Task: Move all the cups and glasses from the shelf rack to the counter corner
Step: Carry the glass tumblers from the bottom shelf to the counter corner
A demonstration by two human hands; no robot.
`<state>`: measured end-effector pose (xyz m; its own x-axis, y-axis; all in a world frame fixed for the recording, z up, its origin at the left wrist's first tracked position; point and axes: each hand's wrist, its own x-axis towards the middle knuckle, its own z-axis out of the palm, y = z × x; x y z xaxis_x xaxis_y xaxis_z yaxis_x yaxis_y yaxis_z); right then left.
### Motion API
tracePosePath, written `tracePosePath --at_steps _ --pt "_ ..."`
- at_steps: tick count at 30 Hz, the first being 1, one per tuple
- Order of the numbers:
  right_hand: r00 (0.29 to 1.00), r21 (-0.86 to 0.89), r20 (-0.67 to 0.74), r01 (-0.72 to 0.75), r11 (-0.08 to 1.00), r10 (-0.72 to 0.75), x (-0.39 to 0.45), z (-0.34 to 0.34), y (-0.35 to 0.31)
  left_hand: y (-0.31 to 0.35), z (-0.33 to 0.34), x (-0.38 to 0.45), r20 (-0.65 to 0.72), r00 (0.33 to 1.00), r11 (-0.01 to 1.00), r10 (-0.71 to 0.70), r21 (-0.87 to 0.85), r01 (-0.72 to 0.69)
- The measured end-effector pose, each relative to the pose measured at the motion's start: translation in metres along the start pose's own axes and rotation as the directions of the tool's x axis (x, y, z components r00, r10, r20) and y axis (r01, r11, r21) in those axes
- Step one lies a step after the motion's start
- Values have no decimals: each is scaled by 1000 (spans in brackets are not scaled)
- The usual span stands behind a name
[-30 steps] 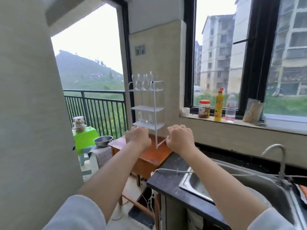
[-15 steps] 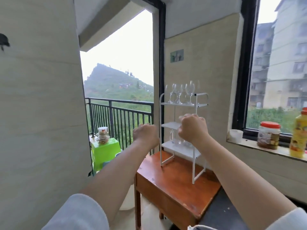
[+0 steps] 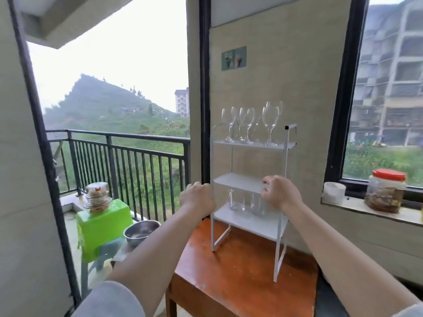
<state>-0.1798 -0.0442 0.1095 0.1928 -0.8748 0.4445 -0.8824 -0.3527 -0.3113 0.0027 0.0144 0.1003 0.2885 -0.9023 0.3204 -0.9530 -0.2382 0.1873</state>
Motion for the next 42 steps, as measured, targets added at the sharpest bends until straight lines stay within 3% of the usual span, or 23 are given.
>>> tracePosePath --at_steps 7,14,17,20,22,24,26,29,32,36,39,42 --pt "993 -10 96 -62 998 63 43 107 28 0 88 82 157 987 996 34 -93 -19" --pt "965 -146 162 -183 972 206 76 183 49 1 166 142 298 951 988 80 -152 -35" --pt "936 -37 147 -317 948 319 92 210 58 -2 194 168 358 928 972 102 -232 -17" --pt "886 289 132 -463 838 444 105 223 65 0 211 187 436 889 941 138 -337 19" --pt "835 535 170 -524 663 523 112 234 66 0 223 199 491 857 899 160 -431 79" --pt "780 668 243 -565 484 576 119 244 62 -1 237 216 524 836 820 164 -543 180" --pt "737 713 279 -588 381 615 125 251 61 -3 248 228 513 845 722 150 -641 261" --pt "672 705 274 -627 332 688 137 251 63 -5 261 247 434 885 627 168 -740 243" --pt "668 724 267 -615 314 694 148 247 62 -5 260 260 496 831 524 253 -792 313" --pt "660 715 273 -626 311 700 153 244 49 -6 250 262 547 763 509 344 -792 337" --pt "571 685 249 -675 274 782 145 250 36 -4 245 252 567 766 475 304 -787 394" --pt "481 721 218 -666 192 849 125 248 29 -3 240 234 592 776 360 218 -788 500"
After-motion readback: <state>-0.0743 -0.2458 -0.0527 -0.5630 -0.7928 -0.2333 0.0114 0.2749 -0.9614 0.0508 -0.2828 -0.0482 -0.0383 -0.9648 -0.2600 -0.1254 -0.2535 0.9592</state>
